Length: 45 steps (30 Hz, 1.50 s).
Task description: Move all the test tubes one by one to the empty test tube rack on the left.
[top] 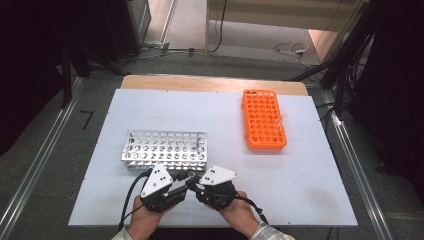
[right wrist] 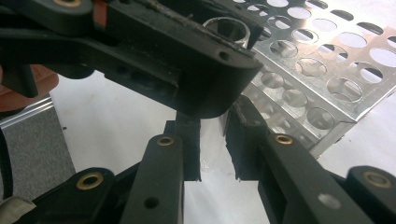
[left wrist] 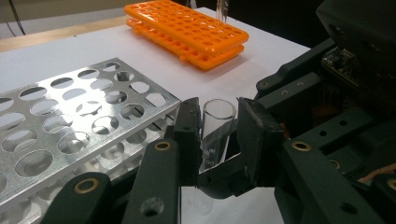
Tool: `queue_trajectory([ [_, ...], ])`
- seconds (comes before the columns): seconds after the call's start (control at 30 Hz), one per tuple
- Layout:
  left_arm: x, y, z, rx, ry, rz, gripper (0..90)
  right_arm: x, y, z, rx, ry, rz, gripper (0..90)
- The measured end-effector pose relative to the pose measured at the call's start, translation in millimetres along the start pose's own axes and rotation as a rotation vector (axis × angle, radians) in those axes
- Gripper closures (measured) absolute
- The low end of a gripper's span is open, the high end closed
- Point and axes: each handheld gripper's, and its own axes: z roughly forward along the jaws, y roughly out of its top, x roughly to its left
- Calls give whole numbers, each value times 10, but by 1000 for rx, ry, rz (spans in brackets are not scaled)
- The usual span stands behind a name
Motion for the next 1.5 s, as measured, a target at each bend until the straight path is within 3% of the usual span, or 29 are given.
queue_trajectory([
  [0.53,2,3,-4,4,13,3,752,-1,0,-8,2,7,5,712],
  [1.0,85,52,-110,-25,38,-22,752,-105,0,-78,19,17,40,295],
  [1.13,139,84,-177,-44,53,-37,752,-131,-3,-123,17,7,48,254],
  [1.5,347,179,-405,-101,122,-87,753,-251,-36,-193,12,-20,76,243],
])
